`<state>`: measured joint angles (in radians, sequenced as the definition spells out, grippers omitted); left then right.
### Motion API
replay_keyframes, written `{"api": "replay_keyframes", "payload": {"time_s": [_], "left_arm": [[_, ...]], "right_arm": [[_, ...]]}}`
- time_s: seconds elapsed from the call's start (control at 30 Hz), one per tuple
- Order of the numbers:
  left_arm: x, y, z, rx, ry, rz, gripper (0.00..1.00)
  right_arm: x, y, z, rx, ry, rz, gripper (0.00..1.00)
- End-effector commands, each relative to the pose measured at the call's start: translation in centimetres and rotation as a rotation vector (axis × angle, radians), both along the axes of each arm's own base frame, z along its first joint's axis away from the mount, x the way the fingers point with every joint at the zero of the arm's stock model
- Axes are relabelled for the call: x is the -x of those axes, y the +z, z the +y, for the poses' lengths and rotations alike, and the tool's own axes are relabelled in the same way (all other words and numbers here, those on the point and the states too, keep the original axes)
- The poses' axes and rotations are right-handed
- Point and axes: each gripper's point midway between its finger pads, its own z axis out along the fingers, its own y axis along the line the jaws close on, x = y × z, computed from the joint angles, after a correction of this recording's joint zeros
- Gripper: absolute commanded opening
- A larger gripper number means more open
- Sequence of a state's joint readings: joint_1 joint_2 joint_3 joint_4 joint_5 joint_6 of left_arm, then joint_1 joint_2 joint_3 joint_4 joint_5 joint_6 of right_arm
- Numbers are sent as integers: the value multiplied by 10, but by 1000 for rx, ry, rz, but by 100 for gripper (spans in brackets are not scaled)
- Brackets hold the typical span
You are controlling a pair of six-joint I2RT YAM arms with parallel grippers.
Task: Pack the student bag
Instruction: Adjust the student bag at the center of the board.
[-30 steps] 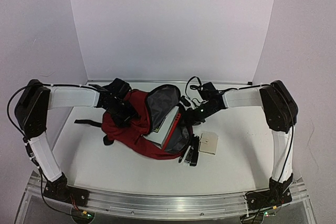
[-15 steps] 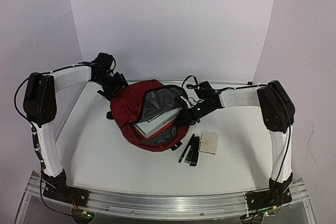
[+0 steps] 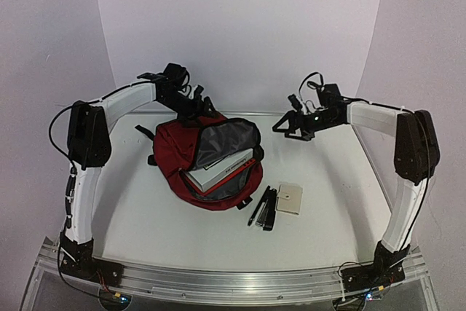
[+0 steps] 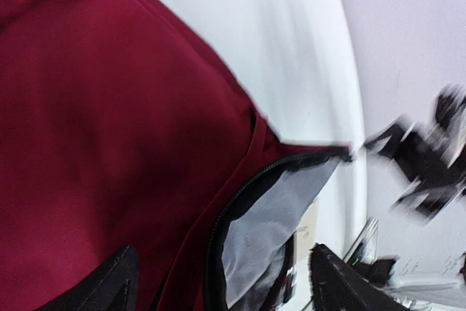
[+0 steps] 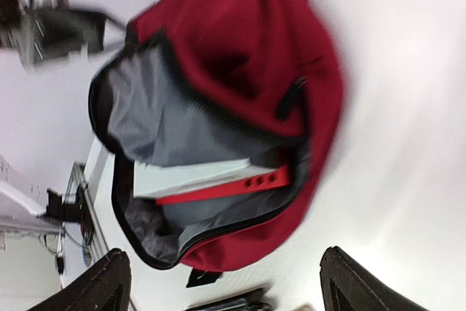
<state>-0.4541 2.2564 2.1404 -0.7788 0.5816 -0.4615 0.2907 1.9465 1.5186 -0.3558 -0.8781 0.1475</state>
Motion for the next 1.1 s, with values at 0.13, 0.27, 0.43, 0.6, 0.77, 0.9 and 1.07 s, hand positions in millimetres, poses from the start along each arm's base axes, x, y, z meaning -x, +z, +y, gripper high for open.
{"api": "replay_keyframes", "payload": {"time_s": [0.13, 0.27, 0.43, 0.6, 0.77, 0.9, 1.07], "left_arm": [[91, 2, -49, -24, -323, -2, 32], [137, -1, -48, -98, -417, -52, 25], [180, -28, -19, -268, -494, -22, 18], [197, -44, 14, -403, -515, 19, 1], [210, -48, 34, -488, -539, 28, 6], [229, -66, 55, -614, -594, 50, 8], [234, -73, 52, -714, -617, 28, 30]], "right_arm": [[-37, 30, -33, -4, -110, -42, 91], [-42, 9, -35, 2, -100, -7, 86], [-47, -11, -30, 9, -54, -2, 82], [-52, -25, -27, 48, -9, -30, 77], [-50, -31, -17, 90, 65, -76, 69], [-44, -34, -5, 124, 123, -105, 64], [-28, -34, 18, 168, 198, -147, 58]]}}
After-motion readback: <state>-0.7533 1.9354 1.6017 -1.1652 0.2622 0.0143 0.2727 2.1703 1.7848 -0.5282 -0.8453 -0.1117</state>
